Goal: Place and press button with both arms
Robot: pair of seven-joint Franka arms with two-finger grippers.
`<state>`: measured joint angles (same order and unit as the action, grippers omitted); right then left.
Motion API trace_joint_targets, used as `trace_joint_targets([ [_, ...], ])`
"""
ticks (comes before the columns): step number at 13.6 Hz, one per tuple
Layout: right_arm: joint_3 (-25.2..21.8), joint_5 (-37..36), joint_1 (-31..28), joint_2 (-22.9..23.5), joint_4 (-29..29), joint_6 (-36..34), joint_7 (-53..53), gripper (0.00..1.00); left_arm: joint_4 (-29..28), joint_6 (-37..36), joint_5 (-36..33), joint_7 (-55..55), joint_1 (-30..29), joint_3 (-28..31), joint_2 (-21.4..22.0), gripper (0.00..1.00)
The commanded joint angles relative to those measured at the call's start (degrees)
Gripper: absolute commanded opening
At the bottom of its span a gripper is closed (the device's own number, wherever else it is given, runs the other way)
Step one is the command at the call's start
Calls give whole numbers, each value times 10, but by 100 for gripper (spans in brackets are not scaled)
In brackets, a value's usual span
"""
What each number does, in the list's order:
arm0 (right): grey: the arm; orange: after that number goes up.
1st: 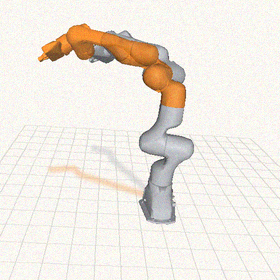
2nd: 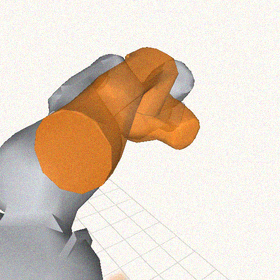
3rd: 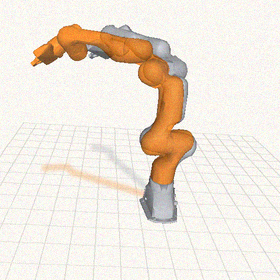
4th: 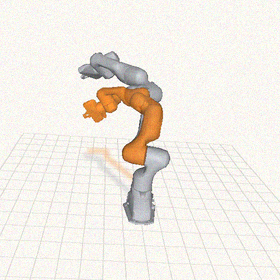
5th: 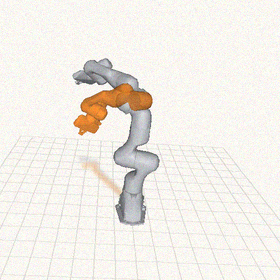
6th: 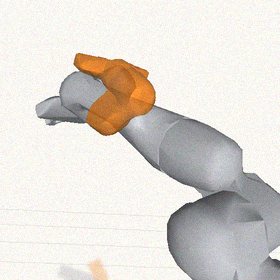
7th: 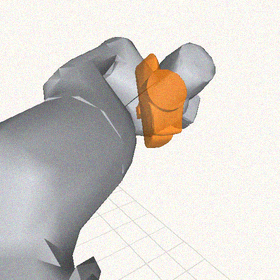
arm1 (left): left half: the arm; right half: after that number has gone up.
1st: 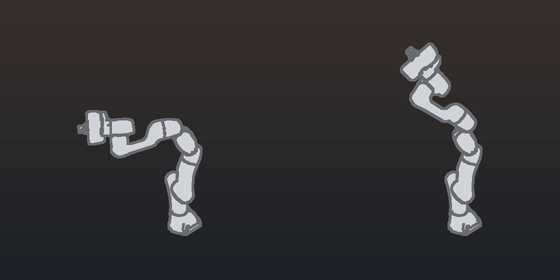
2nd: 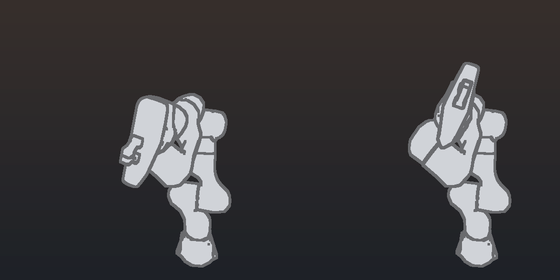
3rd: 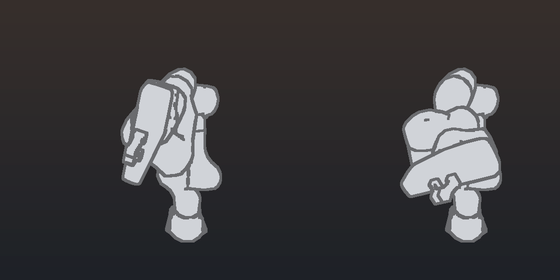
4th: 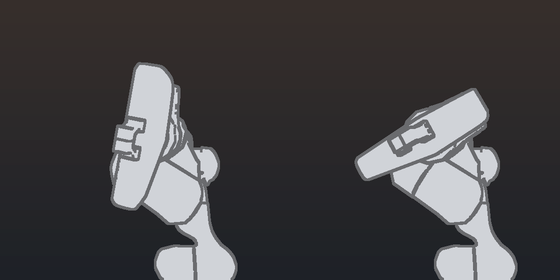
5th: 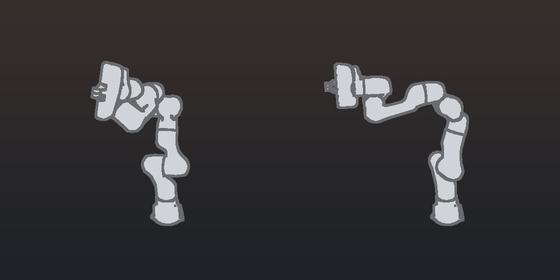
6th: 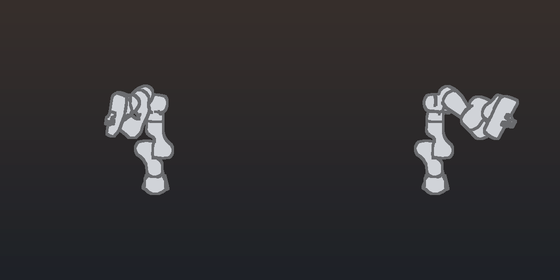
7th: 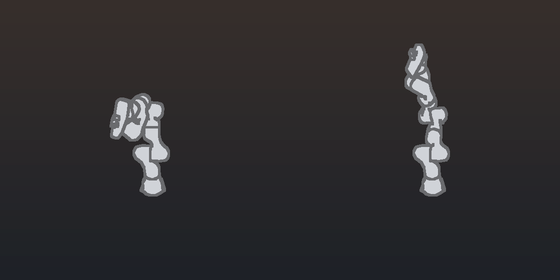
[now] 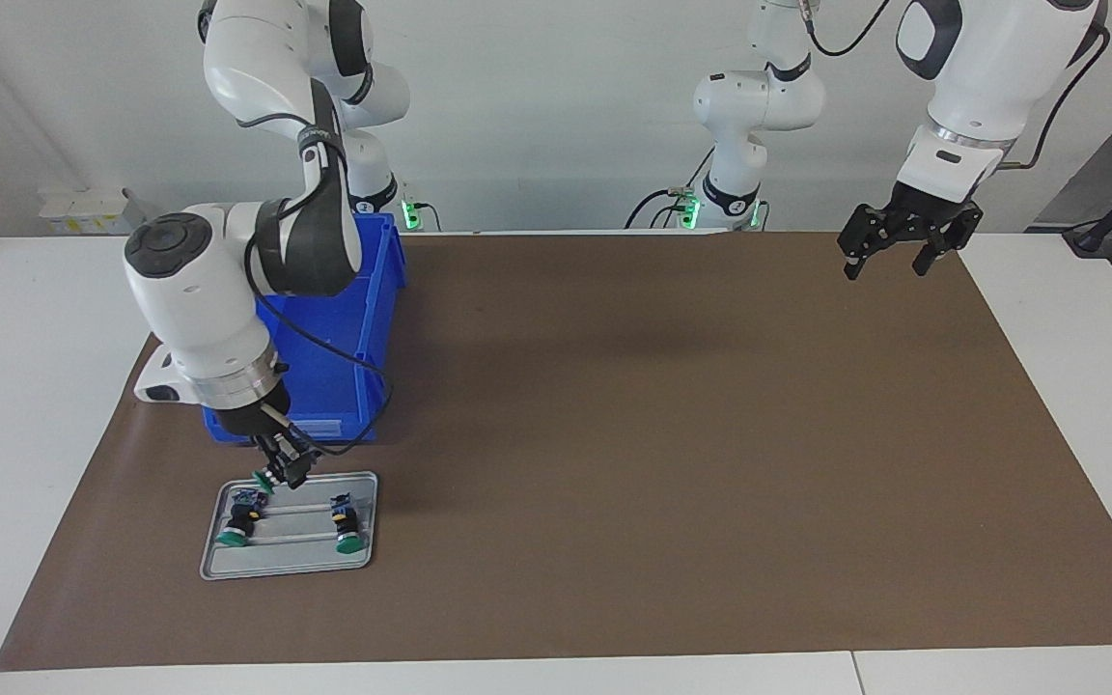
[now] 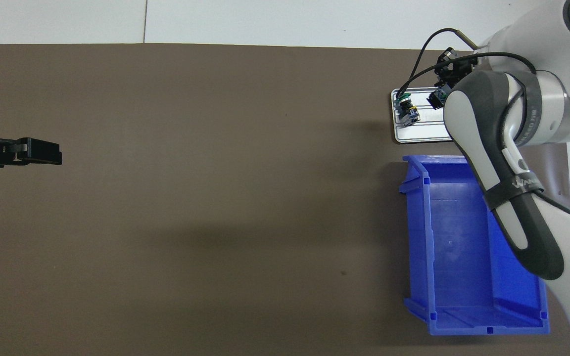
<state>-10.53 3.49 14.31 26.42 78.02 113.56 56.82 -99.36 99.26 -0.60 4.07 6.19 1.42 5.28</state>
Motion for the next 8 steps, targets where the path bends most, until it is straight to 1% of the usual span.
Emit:
trace_joint_targets([
  [1, 2, -3, 51, -12, 5, -4, 188, 0, -9, 1, 3, -5, -8, -5, 10, 100],
  [3, 2, -3, 99, -16, 11, -2, 312, 0, -9, 1, 3, -5, -8, -5, 10, 100],
  [5, 2, -22, 160, -15, 24, 3, 405, 0, -9, 1, 3, -5, -8, -5, 10, 100],
  [6, 2, -45, 185, -9, 28, 13, 456, 0, -9, 1, 3, -5, -8, -5, 10, 100],
  [8, 3, -55, 221, 1, 42, 44, 547, 0, -9, 2, 3, -5, -8, -5, 10, 100],
])
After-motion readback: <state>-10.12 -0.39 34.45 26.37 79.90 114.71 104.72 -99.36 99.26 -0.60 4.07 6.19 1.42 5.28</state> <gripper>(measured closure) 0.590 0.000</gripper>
